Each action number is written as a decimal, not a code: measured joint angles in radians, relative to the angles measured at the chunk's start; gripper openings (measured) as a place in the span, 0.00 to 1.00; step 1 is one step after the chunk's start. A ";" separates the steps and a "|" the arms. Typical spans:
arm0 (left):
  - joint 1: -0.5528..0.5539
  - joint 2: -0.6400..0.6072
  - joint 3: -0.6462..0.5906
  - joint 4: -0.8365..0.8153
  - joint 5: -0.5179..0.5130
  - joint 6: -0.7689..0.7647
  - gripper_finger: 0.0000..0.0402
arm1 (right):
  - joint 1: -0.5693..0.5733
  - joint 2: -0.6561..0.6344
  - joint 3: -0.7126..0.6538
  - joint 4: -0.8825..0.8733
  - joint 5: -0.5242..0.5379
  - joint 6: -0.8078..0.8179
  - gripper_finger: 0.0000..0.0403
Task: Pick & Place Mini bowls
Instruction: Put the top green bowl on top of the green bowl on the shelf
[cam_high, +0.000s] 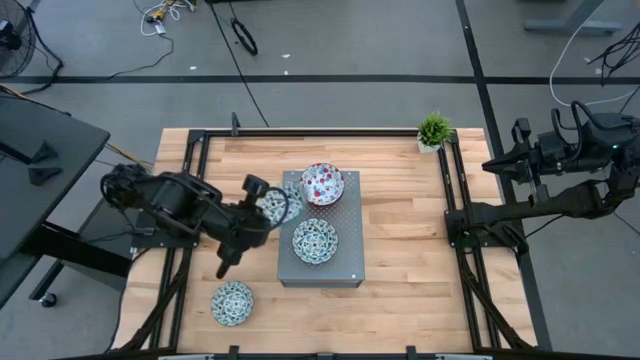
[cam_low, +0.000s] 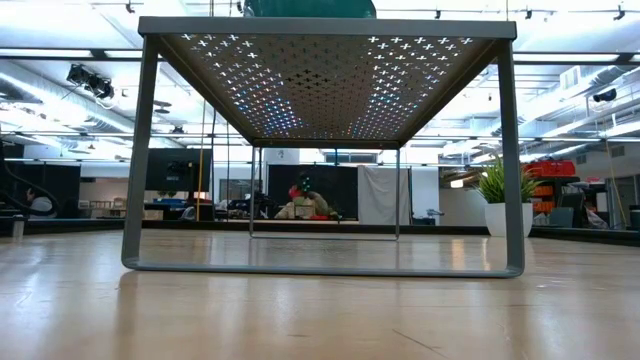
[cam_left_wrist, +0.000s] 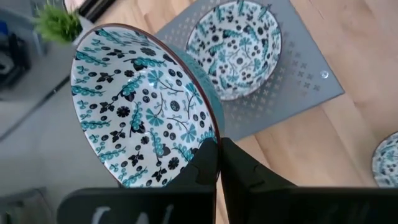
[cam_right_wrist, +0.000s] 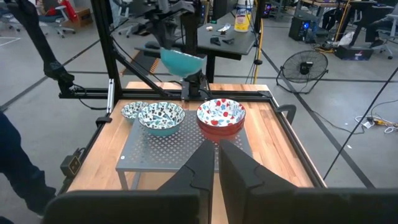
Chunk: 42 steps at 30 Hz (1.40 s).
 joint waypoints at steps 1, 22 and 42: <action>0.000 0.010 0.008 0.004 0.000 0.017 0.01 | 0.000 0.000 0.000 0.000 0.000 0.000 0.07; 0.000 0.136 0.046 0.084 -0.006 0.285 0.01 | 0.000 0.000 0.000 0.000 0.000 0.000 0.07; -0.006 0.229 0.045 0.090 -0.007 0.382 0.01 | 0.000 0.000 0.000 0.000 0.000 0.000 0.07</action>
